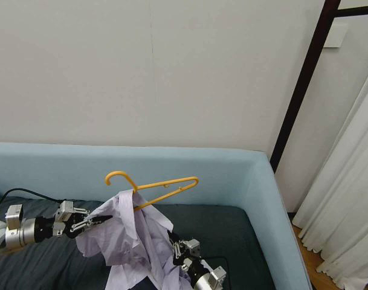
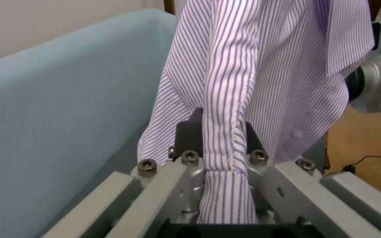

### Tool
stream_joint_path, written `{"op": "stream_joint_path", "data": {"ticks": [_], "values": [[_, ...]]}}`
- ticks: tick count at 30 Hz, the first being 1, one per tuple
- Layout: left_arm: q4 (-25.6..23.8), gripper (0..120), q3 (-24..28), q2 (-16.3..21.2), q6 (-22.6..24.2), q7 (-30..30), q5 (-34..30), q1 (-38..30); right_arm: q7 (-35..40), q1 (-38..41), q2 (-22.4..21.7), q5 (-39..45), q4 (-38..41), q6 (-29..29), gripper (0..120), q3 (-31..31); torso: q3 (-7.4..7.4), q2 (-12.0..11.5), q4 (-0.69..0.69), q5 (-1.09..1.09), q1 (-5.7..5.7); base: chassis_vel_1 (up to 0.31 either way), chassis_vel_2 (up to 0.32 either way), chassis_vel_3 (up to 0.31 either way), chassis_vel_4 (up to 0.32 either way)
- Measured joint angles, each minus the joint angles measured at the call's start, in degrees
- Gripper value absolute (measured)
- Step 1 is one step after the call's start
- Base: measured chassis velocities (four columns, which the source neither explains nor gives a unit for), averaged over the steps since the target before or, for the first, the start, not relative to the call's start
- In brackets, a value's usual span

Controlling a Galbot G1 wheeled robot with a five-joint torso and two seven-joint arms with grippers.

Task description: Pick up the clothes from the sofa and hang them on the clothes hanger.

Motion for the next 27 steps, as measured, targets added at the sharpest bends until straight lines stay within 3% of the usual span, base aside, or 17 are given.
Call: {"op": "stream_joint_path", "data": {"ticks": [10, 19, 27], "values": [[0.83, 3, 0.18, -0.42, -0.33, 1.81, -0.89, -0.54, 2.7, 2.28, -2.49, 5.87, 5.06, -6.26, 0, 7.54, 0.0, 0.0, 0.0, 0.0, 0.0, 0.0, 0.0, 0.0, 0.0], [1.47, 3, 0.79, -0.76, -0.56, 2.15, 0.52, -1.41, -0.06, 7.01, -4.02, 12.34, 9.44, -10.0, 0, 14.16, 0.0, 0.0, 0.0, 0.0, 0.0, 0.0, 0.0, 0.0, 0.0], [2.02, 3, 0.87, -0.67, -1.08, 1.14, 0.73, -1.92, -3.51, 8.07, -5.23, 10.4, 12.25, -11.09, 0, 16.97, 0.0, 0.0, 0.0, 0.01, 0.0, 0.0, 0.0, 0.0, 0.0]]}}
